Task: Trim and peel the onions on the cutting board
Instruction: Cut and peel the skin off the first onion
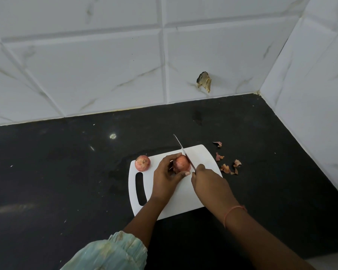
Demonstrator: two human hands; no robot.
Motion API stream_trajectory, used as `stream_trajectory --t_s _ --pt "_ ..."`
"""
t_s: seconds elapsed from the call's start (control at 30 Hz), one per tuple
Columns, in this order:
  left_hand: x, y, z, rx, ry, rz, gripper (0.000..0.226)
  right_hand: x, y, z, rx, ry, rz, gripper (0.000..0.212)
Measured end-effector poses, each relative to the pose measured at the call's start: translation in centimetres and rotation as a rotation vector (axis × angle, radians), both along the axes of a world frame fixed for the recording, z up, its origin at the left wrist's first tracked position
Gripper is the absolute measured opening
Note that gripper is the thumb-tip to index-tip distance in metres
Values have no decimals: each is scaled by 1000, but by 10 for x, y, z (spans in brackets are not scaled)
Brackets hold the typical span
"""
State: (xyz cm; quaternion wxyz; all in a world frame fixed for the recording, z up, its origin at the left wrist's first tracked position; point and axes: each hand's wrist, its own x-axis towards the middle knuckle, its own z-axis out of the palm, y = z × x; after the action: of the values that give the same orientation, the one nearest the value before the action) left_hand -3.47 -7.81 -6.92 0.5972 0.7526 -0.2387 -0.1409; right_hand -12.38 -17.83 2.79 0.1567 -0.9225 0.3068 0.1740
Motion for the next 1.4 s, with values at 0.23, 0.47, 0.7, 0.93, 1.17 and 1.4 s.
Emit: stream_trajectory --t_s 0.23,0.47,0.7,0.93,1.17,1.4 --pt "0 1 6 -42 51 -14 53 -5 0 -4 -49 -111 3 26" --pt "-1 7 12 -52 90 -75 50 -15 -14 -14 53 -299 -93 30" --pt "-1 9 18 -104 214 -36 55 -26 -23 -13 81 -494 -238 31" --pt "-4 9 16 -132 180 -28 50 -34 -13 -9 105 -473 -152 31" --pt "-6 7 11 -81 67 -3 50 -34 0 -14 81 -345 -61 24" --pt "-3 5 6 -17 32 -6 53 -20 1 -9 -36 -214 -24 28"
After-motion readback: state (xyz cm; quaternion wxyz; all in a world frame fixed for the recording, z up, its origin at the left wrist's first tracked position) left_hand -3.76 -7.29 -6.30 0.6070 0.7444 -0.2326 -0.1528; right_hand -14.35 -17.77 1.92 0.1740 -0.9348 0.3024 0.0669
